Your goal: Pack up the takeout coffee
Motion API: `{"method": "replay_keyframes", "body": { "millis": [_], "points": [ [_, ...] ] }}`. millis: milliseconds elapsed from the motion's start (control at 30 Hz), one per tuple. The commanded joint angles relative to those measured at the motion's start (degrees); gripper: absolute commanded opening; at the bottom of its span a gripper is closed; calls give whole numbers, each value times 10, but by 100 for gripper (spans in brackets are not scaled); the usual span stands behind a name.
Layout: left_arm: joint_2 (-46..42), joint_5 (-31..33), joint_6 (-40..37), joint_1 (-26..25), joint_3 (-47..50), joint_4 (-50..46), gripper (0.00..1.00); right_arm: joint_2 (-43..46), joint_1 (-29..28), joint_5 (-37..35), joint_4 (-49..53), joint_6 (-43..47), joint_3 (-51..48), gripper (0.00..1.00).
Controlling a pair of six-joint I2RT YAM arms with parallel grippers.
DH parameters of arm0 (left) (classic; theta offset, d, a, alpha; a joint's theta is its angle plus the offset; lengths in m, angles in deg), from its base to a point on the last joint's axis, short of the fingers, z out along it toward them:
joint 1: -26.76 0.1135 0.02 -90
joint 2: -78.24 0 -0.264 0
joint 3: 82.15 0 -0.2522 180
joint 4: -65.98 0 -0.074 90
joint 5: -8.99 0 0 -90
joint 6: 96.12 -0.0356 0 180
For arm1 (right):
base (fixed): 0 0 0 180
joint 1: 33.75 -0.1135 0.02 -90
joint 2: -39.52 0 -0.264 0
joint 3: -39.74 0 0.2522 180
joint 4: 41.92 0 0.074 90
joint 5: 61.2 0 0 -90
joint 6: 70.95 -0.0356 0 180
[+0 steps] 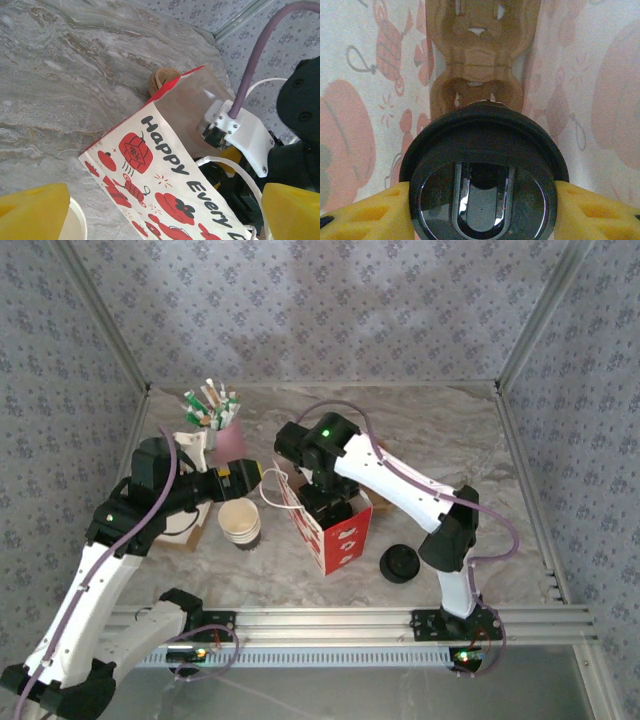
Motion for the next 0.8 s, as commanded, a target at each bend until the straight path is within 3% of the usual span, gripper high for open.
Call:
{"method": "replay_keyframes", "body": {
  "millis": [0,767],
  "points": [
    [-10,-14,-3,-3,1,2,98,-7,-3,-3,89,1,-13,61],
    [-23,-25,10,-12,9,4,96,-3,-13,1,45,-2,-49,61]
  ]
}}
